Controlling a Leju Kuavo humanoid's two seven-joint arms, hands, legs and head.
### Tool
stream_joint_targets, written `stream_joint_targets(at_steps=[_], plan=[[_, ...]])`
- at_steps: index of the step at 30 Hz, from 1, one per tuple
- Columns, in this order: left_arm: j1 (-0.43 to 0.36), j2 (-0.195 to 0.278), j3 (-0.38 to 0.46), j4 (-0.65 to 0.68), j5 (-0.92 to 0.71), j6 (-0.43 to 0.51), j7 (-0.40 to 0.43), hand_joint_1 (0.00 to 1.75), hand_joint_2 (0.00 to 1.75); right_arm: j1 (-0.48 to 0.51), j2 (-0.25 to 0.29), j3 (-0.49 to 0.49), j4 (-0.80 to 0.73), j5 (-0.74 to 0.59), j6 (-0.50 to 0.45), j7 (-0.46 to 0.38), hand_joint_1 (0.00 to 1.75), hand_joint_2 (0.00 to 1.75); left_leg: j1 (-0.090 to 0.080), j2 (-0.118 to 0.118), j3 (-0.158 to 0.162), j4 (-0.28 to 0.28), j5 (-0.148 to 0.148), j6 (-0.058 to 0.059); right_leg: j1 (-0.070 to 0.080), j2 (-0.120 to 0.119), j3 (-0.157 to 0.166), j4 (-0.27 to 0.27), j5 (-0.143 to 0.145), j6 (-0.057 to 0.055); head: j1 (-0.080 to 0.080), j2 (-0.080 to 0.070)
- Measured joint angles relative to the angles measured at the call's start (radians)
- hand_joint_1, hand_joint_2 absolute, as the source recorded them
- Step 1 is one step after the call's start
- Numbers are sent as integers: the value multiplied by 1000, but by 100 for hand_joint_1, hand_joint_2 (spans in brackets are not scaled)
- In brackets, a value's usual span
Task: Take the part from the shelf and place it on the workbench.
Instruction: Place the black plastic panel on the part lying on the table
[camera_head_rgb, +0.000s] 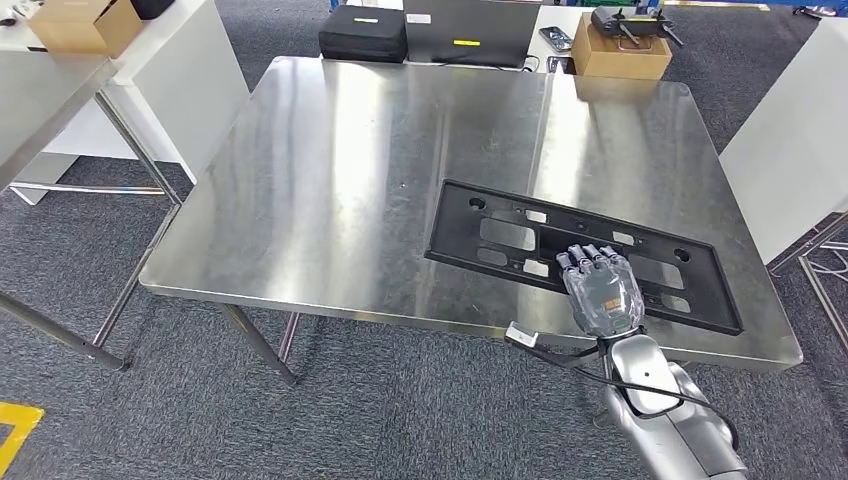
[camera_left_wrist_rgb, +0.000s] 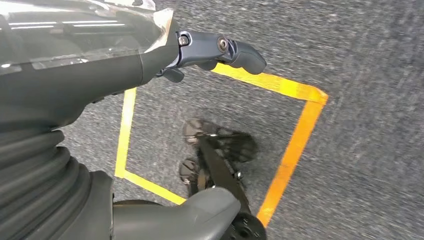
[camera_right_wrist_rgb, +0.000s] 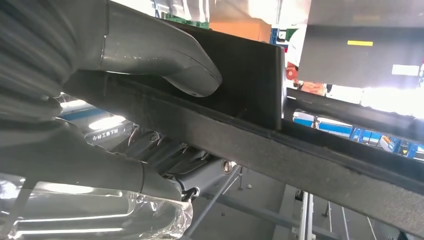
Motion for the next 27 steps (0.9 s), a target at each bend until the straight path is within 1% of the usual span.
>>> stream_joint_targets(at_steps=[1, 2, 3, 4, 6, 7, 8, 12, 18, 20, 23, 27], plan=[[0, 1, 0, 0, 1, 0, 1, 0, 175, -1, 0, 2, 1, 0, 0, 0, 175, 175, -1, 1, 16, -58, 26, 2, 2, 0, 10, 1, -7, 5, 0, 0], [-1, 1, 0, 0, 2, 1, 3, 0, 175, -3, 1, 3, 2, 0, 0, 0, 175, 175, -3, 1, 29, -96, 36, 7, 5, 0, 14, 1, -14, 11, -1, 0], [0, 1, 0, 0, 3, 2, 5, 0, 175, -5, 1, 5, 3, 0, 1, -1, 175, 175, -5, 1, 35, -115, 41, 11, 10, 1, 12, 3, -20, 16, 0, 0], [0, 1, 0, 0, 4, 4, 8, 0, 175, -8, 2, 7, 4, 0, 2, -2, 175, 175, -6, 1, 37, -119, 34, 12, 16, 0, 12, 4, -26, 14, 1, 0], [1, 0, 0, 0, 9, 7, 11, 0, 175, -12, 4, 12, 6, 0, 5, -5, 175, 175, -11, 0, 41, -124, 54, 17, 21, -1, 11, 4, -32, 10, 3, 0], [1, 0, 1, 0, 11, 8, 11, 0, 175, -16, 6, 14, 8, 0, 8, -6, 175, 175, -14, -2, 41, -124, 54, 19, 21, -2, 15, 2, -32, 7, 2, 0], [0, 0, 1, 0, 13, 9, 11, 0, 175, -20, 8, 17, 10, 0, 10, -6, 175, 175, -17, -3, 41, -124, 54, 23, 20, -3, 19, -1, -30, 10, 2, 0], [0, 2, 5, 0, 18, 13, 11, 0, 175, -40, 18, 29, 19, 0, 16, -5, 175, 175, -19, -5, 41, -124, 51, 30, 20, -5, 28, -12, -30, 11, 2, 0], [0, 1, 12, 0, 27, 24, 14, 0, 175, -56, 34, 38, 30, 0, 35, -5, 175, 175, -19, -6, 41, -124, 47, 35, 19, -5, 31, -19, -30, 11, 2, 0], [0, 1, 14, 0, 26, 24, 16, 0, 175, -63, 40, 28, 42, 0, 41, -14, 175, 175, -20, -6, 41, -124, 47, 36, 19, -5, 31, -19, -30, 15, 2, 0], [0, 1, 14, 0, 24, 23, 16, 0, 175, -83, 46, -11, 89, 0, 46, -31, 175, 175, -20, -6, 41, -124, 48, 36, 18, -5, 30, -20, -29, 26, 2, 0], [0, 2, 14, 0, 14, 21, 16, 0, 175, -130, 50, -95, 216, -1, 39, -34, 175, 175, -19, -6, 42, -124, 48, 37, 17, -5, 30, -20, -28, 29, 2, 0]])
